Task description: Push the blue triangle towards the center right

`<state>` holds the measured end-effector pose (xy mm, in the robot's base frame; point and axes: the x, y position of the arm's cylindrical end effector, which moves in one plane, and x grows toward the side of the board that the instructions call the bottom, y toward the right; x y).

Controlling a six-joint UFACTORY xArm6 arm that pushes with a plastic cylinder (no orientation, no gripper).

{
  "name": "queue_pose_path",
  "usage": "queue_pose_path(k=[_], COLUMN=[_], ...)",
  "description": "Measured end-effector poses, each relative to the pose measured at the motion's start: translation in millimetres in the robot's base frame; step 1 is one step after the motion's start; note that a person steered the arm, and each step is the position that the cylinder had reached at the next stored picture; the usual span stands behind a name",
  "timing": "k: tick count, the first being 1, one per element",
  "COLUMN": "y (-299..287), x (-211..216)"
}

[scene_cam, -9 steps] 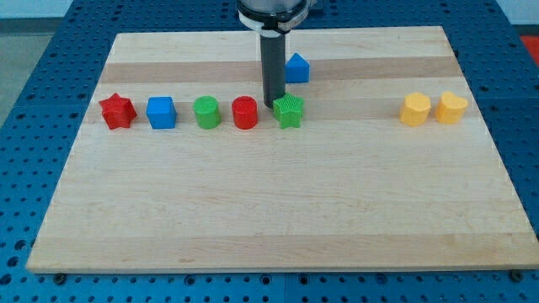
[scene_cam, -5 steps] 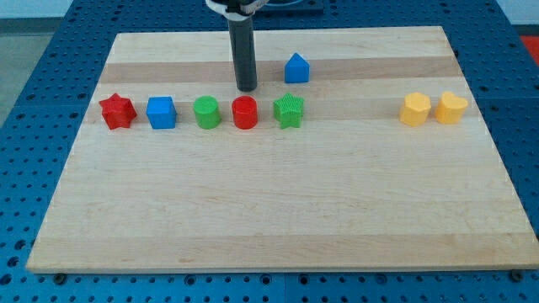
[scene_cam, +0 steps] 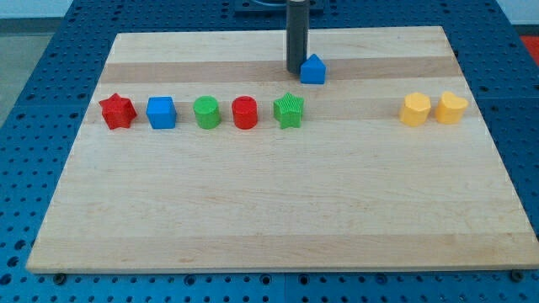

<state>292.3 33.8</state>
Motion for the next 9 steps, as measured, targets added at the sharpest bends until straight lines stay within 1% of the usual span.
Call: queue_pose_path(k=[5,7,9], y=[65.6,72.9,73.1], x=[0.0,2.0,22.8])
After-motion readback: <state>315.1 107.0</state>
